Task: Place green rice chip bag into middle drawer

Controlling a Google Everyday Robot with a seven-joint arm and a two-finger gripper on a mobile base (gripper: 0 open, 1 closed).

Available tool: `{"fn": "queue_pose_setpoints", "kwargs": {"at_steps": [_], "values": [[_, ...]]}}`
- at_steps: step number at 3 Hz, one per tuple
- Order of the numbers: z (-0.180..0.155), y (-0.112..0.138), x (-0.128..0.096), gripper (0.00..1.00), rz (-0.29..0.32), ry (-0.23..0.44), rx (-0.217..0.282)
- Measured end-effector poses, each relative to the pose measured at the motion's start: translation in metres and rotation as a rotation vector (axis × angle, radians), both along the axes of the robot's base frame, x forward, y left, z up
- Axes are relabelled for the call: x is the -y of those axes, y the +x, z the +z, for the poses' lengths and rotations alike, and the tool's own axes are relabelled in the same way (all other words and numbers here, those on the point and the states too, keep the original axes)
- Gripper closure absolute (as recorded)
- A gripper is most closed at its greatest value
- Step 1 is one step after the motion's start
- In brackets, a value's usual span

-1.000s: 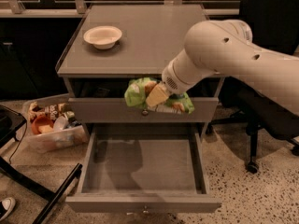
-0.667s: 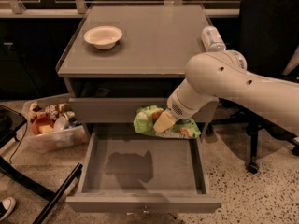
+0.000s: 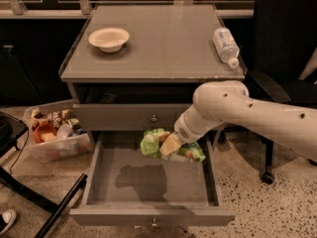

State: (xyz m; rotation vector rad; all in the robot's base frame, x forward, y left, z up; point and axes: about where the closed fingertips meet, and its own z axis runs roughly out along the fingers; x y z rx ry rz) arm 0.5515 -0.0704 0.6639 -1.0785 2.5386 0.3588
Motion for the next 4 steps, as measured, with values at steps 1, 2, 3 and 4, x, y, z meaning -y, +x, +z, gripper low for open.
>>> {"fn": "queue_pose_setpoints", "kwargs": {"at_steps": [1, 2, 3, 4], "values": [[-0.087, 0.003, -0.015, 1.0, -0.015, 0.052, -0.041], [-0.166, 0.015, -0.031, 1.0, -0.053, 0.072, -0.042], [-0.229, 0.039, -0.047, 1.0, -0.094, 0.083, -0.027], [-0.28, 0.048, -0.054, 0.81, -0.131, 0.09, -0.046]]}}
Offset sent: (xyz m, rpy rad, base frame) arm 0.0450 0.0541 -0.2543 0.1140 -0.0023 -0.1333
